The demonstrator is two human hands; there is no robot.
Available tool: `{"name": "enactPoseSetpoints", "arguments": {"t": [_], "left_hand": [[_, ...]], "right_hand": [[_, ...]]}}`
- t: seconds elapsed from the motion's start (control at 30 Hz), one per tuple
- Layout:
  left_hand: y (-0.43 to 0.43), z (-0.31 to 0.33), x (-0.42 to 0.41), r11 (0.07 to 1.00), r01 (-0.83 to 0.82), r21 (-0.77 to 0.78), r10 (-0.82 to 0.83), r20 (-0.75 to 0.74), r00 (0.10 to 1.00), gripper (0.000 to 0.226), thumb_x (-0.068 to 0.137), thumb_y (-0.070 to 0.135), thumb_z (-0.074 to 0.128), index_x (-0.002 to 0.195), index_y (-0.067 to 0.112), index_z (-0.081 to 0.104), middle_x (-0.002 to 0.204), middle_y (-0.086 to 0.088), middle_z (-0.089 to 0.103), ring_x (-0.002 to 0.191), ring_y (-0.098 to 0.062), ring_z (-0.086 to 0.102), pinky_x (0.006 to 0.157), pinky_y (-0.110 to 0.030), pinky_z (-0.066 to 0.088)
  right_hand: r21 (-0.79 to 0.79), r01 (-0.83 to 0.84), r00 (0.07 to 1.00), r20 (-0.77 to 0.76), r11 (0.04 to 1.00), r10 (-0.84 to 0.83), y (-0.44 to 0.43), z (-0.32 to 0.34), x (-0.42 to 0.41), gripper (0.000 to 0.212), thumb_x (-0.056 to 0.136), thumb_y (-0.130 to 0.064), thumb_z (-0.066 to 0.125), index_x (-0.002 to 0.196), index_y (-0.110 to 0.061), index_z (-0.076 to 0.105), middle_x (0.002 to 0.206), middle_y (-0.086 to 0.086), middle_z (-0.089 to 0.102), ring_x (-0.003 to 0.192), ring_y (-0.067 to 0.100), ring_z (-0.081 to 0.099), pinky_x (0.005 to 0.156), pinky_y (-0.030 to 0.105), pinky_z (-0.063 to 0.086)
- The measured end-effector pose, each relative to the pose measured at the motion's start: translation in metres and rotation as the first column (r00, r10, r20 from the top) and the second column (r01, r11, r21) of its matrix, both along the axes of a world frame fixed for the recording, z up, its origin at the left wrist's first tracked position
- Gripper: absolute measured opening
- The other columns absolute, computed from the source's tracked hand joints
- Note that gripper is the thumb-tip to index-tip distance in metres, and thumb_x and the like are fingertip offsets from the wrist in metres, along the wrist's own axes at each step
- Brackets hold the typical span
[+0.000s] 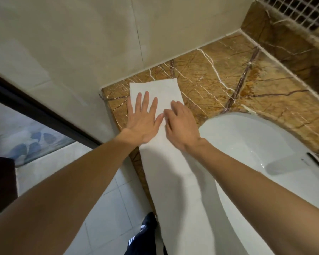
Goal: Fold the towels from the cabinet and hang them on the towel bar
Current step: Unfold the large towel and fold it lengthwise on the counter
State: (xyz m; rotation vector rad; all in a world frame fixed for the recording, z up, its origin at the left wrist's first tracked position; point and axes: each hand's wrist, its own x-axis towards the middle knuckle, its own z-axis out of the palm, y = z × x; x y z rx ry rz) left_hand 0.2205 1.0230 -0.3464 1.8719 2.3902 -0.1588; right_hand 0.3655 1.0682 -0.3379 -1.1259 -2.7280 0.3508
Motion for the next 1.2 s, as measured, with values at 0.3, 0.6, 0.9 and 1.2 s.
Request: {"name": "enactPoseSetpoints", "arguments": {"t": [0.3,0.6,0.9,1.2], "left_hand": [[-0.084,0.011,0.085,1.000,-0.019,0.023,0.017,0.100,0.995,0.063,0.094,0.052,-0.001,0.151,0.025,-0.004,0.159,-0.008,-0.011,0.144,-0.028,-0.016,0.113,-0.056,-0.011],[-0.135,0.006,0.120,0.999,0.017,-0.048,-0.011,0.126,0.992,0.063,0.093,0.054,-0.001,0.149,0.026,-0.014,0.158,-0.005,-0.016,0.144,-0.030,-0.017,0.113,-0.057,-0.010],[-0.138,-0.012,0.122,0.998,0.052,0.043,-0.054,0.038,0.998,0.070,0.089,0.062,-0.003,0.149,0.028,-0.012,0.159,-0.009,-0.009,0.145,-0.034,-0.010,0.113,-0.058,-0.009],[-0.138,-0.015,0.120,0.996,0.061,0.065,-0.065,0.047,0.997,0.071,0.089,0.063,-0.002,0.149,0.028,-0.011,0.159,-0.009,-0.007,0.145,-0.033,-0.009,0.113,-0.057,-0.009]], "right_hand": [[-0.190,0.186,0.975,-0.089,0.964,-0.206,-0.052,0.004,0.079,0.042,0.098,-0.028,0.033,0.135,-0.010,0.041,0.147,0.022,0.033,0.136,0.036,0.030,0.110,0.048,0.032],[-0.633,0.400,0.794,-0.122,0.663,-0.595,-0.126,-0.012,0.138,0.061,0.092,-0.054,0.024,0.145,-0.023,0.028,0.134,0.001,0.053,0.119,0.020,0.053,0.101,0.038,0.042],[-0.664,0.372,0.728,-0.225,0.649,-0.647,-0.150,-0.021,0.149,0.052,0.094,-0.049,0.034,0.139,-0.023,0.033,0.077,-0.010,0.059,0.079,0.008,0.059,0.073,0.029,0.042],[-0.772,0.444,0.635,-0.087,0.455,-0.768,-0.158,-0.025,0.158,0.042,0.082,-0.060,0.036,0.085,-0.025,0.058,0.087,-0.003,0.064,0.078,0.019,0.060,0.068,0.032,0.046]]}}
